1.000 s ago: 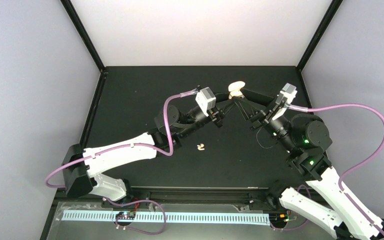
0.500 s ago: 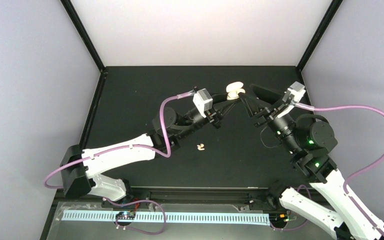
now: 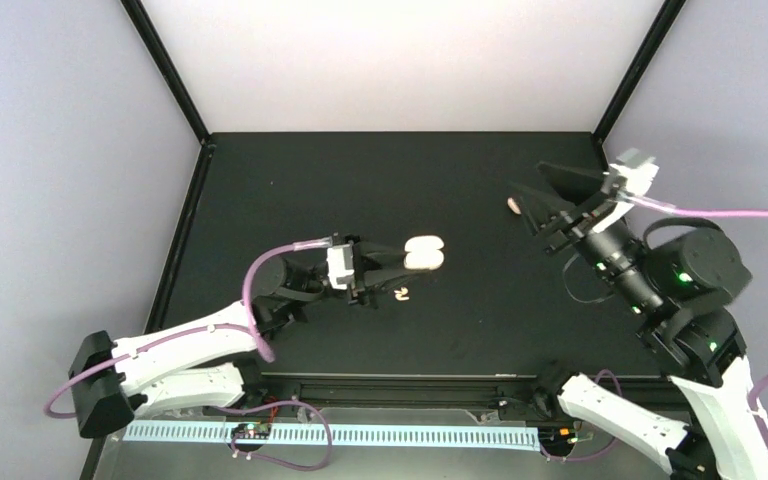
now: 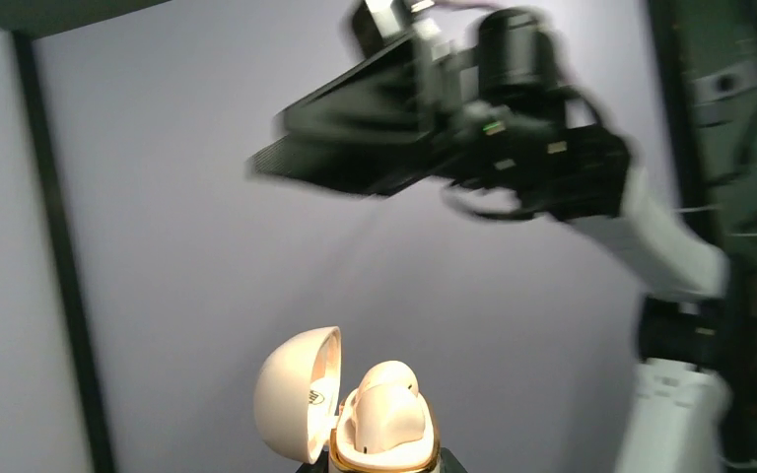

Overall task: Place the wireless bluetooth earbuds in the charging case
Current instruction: Close the charging case.

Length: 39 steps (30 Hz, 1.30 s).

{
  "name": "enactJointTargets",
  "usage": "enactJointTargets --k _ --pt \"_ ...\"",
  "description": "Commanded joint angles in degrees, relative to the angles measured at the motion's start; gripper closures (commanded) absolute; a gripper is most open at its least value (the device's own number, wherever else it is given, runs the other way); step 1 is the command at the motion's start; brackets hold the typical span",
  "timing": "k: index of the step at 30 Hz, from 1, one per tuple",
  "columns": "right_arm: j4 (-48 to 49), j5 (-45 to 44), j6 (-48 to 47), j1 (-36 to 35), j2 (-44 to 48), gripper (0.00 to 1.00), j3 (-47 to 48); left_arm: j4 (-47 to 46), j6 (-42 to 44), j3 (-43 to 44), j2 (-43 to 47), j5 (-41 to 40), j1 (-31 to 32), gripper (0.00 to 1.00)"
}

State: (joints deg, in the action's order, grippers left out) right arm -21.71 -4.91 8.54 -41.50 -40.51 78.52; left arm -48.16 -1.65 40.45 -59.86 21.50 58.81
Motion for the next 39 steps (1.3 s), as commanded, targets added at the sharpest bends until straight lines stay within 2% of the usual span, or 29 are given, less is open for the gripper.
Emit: enactJointTargets --k 1,5,13,25,39 --pt "-14.6 9.8 -2.5 -0.2 -5.0 0.43 1.9 5.2 1.7 2.5 4.5 15.2 -0.4 0.98" --pt "-17.3 18.6 -1.1 -0.1 -8.6 0.43 2.5 5.7 2.2 3.5 4.8 17.1 -0.4 0.98" --pt "-15.7 26.5 0.8 -0.1 -8.8 0.43 1.1 6.9 1.5 5.9 2.0 19.1 -0.4 0.98" --pt "-18.4 31.9 -1.1 -0.2 -8.3 0.43 1.2 7.1 0.6 9.2 -1.5 17.4 -0.4 0.98" --pt "-16.3 34.4 -0.5 -0.2 -6.3 0.43 0.3 7.4 0.1 10.1 -3.1 14.0 -0.4 0.98"
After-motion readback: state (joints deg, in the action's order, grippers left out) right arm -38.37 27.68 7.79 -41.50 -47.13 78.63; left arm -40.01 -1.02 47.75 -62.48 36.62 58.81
